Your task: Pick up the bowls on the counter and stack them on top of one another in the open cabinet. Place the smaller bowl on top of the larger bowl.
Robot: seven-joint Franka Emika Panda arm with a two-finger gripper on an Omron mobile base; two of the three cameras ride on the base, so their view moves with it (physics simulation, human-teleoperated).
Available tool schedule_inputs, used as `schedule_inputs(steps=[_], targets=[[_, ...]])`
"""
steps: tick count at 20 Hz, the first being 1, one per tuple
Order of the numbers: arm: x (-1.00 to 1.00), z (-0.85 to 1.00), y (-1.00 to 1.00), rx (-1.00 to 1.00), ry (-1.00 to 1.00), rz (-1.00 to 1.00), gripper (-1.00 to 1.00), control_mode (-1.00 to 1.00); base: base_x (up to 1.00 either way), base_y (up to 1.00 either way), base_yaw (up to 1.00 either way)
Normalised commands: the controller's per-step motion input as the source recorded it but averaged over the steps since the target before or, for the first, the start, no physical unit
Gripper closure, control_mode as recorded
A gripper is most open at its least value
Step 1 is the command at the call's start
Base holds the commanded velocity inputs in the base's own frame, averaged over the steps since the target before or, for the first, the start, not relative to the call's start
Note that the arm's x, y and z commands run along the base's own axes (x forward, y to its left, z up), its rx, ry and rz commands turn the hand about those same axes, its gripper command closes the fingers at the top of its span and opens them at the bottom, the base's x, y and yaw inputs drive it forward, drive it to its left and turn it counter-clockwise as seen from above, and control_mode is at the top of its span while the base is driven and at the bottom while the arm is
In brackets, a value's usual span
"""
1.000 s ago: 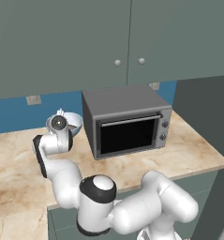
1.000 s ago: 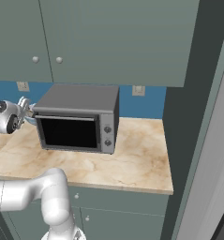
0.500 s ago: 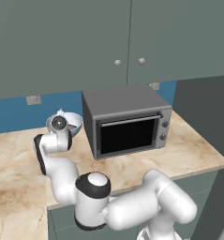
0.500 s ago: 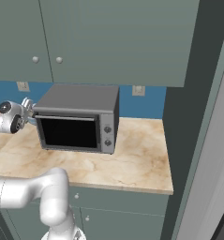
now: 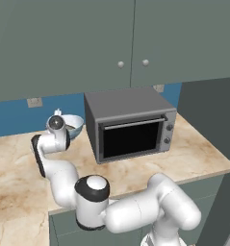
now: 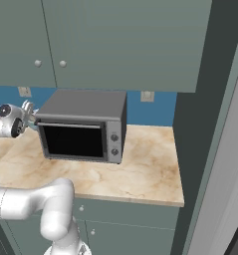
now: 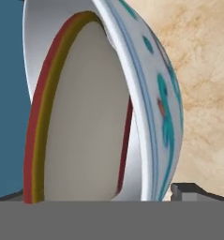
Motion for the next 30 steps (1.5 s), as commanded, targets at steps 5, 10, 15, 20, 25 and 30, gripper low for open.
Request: schedule_inputs(steps=[5, 10, 15, 20, 25, 30], targets=[[0.0, -0.2, 0.07, 0.0, 0.0, 0.0, 1.0, -1.0, 0.0, 0.0, 0.0], [0.0, -0.12, 0.0, 0.01, -0.02, 0.0, 1.0, -1.0, 0.0, 0.0, 0.0], [0.0, -0.11, 0.0, 0.0, -0.01, 0.0, 1.0, -1.0, 0.0, 0.0, 0.0], [0.0, -0.07, 0.0, 0.0, 0.0, 0.0, 1.0, -1.0, 0.0, 0.0, 0.0], [-0.19, 0.0, 0.0, 0.02, 0.0, -0.04, 1.0, -1.0, 0.0, 0.0, 0.0], [-0.33, 0.03, 0.13, 0.01, 0.01, -0.08, 1.0, -1.0, 0.0, 0.0, 0.0]])
